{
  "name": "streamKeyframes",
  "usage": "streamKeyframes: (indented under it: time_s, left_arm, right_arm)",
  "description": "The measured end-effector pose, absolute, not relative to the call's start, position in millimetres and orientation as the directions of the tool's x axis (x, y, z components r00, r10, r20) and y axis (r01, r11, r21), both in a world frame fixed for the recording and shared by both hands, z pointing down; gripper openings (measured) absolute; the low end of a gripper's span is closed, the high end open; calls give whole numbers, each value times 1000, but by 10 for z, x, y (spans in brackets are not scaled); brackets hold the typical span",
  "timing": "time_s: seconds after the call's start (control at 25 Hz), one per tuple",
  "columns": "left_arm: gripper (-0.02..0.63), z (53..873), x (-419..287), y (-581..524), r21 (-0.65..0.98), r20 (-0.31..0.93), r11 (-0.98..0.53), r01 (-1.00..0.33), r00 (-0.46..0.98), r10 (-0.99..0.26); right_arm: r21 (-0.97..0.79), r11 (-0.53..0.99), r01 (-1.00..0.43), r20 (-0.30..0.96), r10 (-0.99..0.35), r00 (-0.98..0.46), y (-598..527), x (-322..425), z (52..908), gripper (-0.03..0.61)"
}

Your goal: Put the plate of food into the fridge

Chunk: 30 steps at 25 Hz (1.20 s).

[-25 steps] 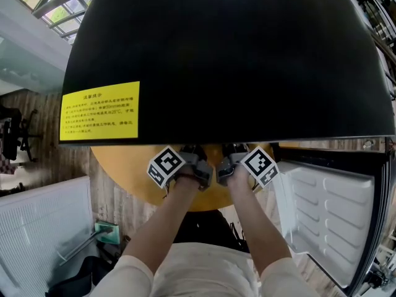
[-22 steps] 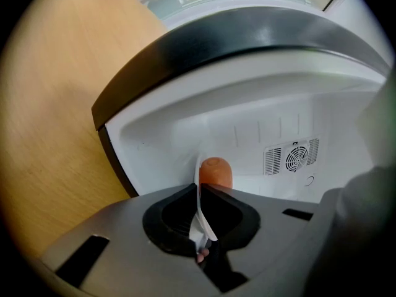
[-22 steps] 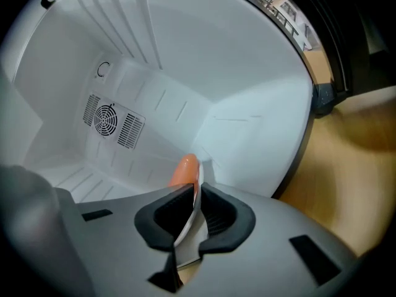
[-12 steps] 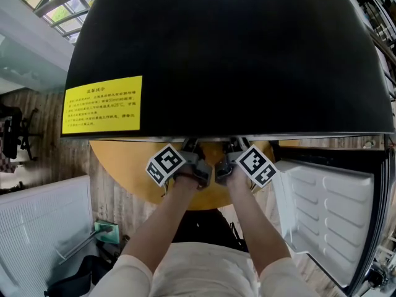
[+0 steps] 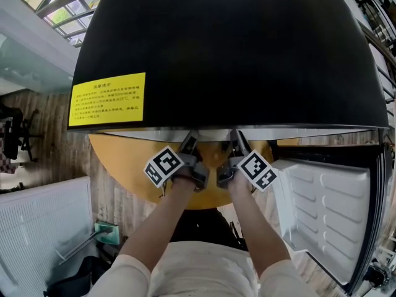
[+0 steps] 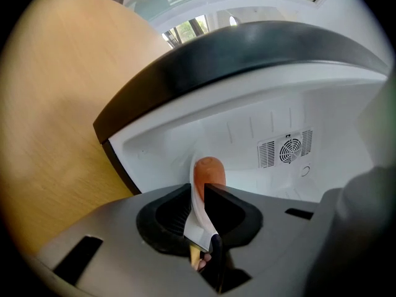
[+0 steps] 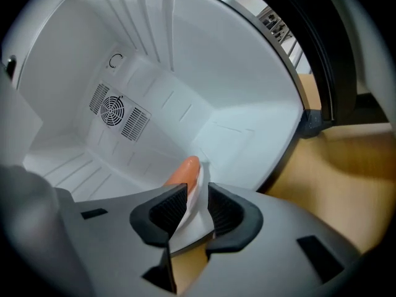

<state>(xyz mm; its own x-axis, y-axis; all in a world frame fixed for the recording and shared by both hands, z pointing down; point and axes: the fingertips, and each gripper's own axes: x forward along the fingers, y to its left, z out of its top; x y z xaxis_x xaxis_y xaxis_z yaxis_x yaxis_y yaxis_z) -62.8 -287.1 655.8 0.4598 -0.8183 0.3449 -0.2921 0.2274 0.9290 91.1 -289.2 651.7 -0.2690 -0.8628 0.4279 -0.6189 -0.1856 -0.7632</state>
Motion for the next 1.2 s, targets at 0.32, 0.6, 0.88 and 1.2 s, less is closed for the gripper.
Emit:
streamKeyframes:
  time_s: [0.32, 0.6, 0.88, 1.2]
  left_arm:
    - [63, 6405, -706, -2736, 930, 338, 212, -300, 471, -815]
    - [42, 6038, -643, -2433, 923, 290, 77, -378, 549, -784]
    - [23, 5628, -498, -2129, 885, 257, -82, -458, 628, -735]
    - [23, 5262, -435, -1587, 651, 372, -300, -697, 638, -674]
  right_arm:
    - [-785, -167, -597, 416, -856, -306, -2742, 878, 6404, 100]
    - [-748, -97, -656, 418, -838, -352, -2456, 789, 6144, 50]
    - [-715, 29, -698, 385, -817, -429, -2109, 694, 5718, 26]
    - [-540, 215, -814, 405, -781, -475, -1554, 582, 5277, 26]
